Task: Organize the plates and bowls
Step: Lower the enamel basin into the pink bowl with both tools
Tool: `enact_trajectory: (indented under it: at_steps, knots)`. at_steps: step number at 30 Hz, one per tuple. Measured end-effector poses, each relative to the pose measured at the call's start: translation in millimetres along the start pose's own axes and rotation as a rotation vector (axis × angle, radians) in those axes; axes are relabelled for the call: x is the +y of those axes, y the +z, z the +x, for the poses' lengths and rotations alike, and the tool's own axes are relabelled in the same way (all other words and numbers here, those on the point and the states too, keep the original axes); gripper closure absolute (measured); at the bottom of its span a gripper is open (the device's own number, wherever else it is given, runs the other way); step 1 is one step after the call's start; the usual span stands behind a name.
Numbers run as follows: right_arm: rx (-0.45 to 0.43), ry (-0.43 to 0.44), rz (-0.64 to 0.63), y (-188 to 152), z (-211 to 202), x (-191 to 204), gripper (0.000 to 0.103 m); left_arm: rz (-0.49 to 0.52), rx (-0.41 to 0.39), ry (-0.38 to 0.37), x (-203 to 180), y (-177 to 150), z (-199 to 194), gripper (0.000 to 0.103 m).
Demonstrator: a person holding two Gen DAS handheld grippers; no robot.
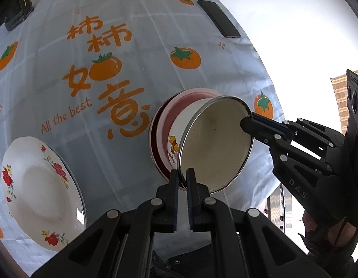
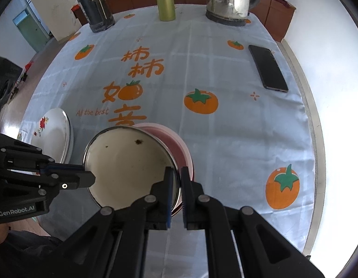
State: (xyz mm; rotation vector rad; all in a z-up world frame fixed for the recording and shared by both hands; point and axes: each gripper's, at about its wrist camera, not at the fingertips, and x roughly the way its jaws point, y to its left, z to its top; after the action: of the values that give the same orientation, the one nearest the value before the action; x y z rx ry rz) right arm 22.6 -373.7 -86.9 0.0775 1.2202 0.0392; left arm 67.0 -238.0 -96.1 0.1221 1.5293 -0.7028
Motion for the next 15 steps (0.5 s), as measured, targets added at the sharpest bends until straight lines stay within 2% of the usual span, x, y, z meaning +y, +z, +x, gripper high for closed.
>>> enact_trajectory:
  at_steps: [15]
  knots:
    - [0.058,0.002,-0.025,7.0,20.6,-2.6,0.096,-0.065,0.058,-0.04,10.8,7.1,17.0,0.096]
